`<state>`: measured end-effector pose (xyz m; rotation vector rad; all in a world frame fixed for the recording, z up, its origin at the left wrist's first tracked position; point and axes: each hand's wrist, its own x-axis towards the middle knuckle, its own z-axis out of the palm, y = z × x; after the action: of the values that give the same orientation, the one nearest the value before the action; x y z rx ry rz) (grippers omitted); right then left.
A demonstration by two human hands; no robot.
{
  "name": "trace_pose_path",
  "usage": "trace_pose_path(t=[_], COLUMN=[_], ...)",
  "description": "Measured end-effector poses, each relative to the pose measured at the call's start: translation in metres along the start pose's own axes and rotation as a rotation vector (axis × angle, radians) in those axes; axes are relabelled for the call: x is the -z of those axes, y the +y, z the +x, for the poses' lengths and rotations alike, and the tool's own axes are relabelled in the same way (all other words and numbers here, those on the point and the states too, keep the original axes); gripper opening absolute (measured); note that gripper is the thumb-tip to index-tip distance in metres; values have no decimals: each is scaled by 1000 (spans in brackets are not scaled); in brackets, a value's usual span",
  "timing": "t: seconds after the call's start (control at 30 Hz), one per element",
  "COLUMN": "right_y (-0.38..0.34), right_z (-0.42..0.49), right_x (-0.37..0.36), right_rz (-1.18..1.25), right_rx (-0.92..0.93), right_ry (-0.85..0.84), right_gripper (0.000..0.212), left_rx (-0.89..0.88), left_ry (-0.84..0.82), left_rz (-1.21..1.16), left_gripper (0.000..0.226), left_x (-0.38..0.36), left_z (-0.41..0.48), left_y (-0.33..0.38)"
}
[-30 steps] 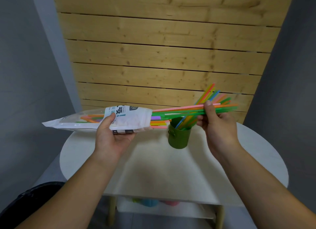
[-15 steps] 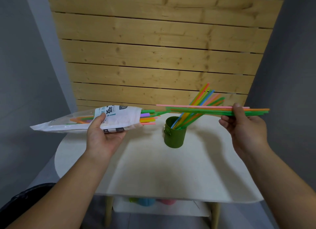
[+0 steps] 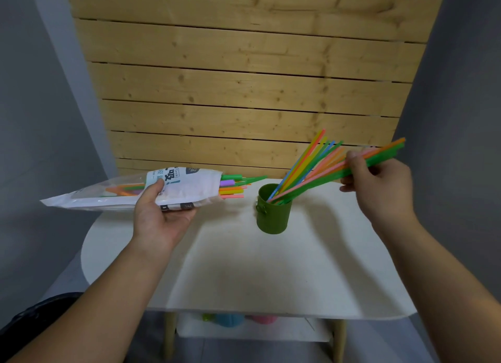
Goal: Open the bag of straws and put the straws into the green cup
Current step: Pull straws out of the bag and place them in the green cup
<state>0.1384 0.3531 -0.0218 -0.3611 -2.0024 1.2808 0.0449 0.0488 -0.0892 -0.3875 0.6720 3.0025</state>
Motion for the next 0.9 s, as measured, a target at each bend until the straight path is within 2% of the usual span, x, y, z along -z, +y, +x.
trace_pose_path(t=[0.23,0.6,0.8,0.9], right_y=[7,29,36,32], right_z=[7,4,-13,-26], right_x=[-36,-60,-47,-41], right_rz=[-134,30,51,-13], right_rx=[-42,-180,-332,-481], right_ry=[-162,-240,-290,-408], right_gripper=[31,10,38,44], left_rx=[-5,2,4,4], left_ry=[-8,-47,-50,-67], left_rz=[33,49,58,58], left_gripper=[34,38,37,39], left_x=[-1,0,-3,-4], left_z=[-1,-3,-8,-11], left_y=[0,2,3,3])
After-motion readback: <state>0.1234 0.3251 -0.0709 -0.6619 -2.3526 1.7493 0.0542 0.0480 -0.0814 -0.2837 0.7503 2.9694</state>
